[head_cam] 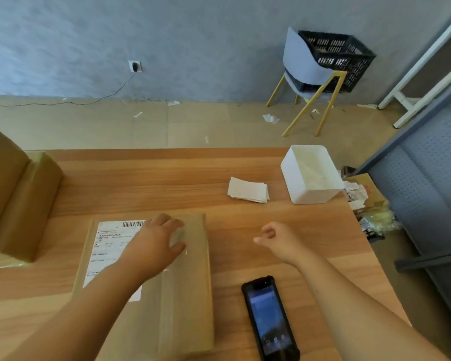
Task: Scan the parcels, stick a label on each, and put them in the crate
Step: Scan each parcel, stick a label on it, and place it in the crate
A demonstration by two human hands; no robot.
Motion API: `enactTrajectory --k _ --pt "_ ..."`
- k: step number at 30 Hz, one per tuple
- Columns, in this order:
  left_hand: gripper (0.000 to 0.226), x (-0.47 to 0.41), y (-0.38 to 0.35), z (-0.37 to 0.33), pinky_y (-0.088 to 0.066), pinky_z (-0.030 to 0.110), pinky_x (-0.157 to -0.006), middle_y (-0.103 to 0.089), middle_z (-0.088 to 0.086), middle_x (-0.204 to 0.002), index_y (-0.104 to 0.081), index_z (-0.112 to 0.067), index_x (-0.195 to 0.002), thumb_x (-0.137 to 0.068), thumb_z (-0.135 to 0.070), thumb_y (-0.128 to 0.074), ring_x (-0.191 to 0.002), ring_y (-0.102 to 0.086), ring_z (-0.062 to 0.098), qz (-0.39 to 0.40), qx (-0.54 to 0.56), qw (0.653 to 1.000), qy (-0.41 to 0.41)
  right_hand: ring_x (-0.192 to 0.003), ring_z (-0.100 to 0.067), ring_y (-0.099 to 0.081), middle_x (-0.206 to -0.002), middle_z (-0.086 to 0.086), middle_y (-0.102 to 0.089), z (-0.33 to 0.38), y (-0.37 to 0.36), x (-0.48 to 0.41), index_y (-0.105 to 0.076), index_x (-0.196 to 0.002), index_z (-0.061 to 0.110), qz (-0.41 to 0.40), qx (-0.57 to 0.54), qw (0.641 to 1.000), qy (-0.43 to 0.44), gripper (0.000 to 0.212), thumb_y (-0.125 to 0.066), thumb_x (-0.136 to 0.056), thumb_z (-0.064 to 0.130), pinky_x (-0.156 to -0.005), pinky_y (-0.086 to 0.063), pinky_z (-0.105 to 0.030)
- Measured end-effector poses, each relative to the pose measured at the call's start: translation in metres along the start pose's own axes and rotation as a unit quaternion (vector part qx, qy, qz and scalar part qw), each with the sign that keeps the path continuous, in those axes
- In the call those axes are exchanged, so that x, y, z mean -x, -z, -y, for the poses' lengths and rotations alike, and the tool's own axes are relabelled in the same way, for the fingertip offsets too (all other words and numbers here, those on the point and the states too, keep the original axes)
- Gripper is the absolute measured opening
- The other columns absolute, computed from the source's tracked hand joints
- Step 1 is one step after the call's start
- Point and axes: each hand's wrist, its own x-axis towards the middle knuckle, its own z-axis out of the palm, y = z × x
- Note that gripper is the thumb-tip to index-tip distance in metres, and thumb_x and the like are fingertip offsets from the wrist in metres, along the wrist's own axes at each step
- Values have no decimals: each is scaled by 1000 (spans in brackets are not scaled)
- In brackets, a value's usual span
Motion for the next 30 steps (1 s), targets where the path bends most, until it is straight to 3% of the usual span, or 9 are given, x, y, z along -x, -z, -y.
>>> enactTrajectory --k 6,9,13,16,21,26,30 --pt "48 -47 -9 -16 -36 37 -101 -51 -3 -129 -56 -25 -125 -81 -42 -66 -120 -43 24 -29 -8 998 60 -89 -20 -53 -115 -4 -58 17 25 -81 -50 -124 12 -124 53 990 -50 44 -61 -89 36 -71 -41 -29" --pt "42 -50 -18 -18 -32 33 -98 -51 -13 -123 -57 -35 -117 -78 -47 -66 -118 -41 18 -17 -32 996 84 -95 -24 -56 -119 -9 -58 24 29 -111 -50 -119 7 -142 85 985 -46 44 -60 -89 37 -74 -45 -33" --pt "40 -47 -25 -13 -26 31 -89 -51 -18 -112 -61 -35 -108 -71 -46 -74 -109 -41 14 -54 15 994 94 -110 -29 -55 -127 -13 -52 31 22 -135 -49 -126 5 -148 94 984 -41 55 -61 -88 42 -79 -43 -33" --pt "40 -46 -27 -11 -24 29 -85 -48 -20 -106 -63 -35 -104 -68 -45 -77 -104 -38 10 -65 35 993 94 -108 -28 -56 -121 -10 -57 29 17 -141 -51 -123 7 -146 64 987 -39 48 -66 -87 36 -85 -47 -36" --pt "41 -47 -27 -9 -28 32 -87 -49 -21 -103 -64 -34 -101 -65 -46 -79 -99 -36 7 -71 45 992 91 -87 -21 -58 -106 -4 -66 26 23 -141 -57 -104 14 -160 -4 986 -46 25 -70 -84 23 -73 -43 -31" --pt "42 -45 -27 -12 -29 32 -88 -50 -19 -102 -65 -32 -103 -65 -46 -79 -98 -36 7 -74 34 993 88 -87 -21 -58 -100 -1 -63 25 31 -136 -58 -108 13 -144 41 988 -38 18 -58 -91 20 -70 -43 -32" --pt "42 -43 -26 -16 -29 33 -89 -53 -13 -107 -65 -28 -107 -70 -44 -77 -103 -42 14 -69 18 994 77 -84 -19 -56 -97 1 -60 27 34 -126 -58 -107 16 -178 -8 983 -29 17 -47 -94 18 -68 -42 -30"
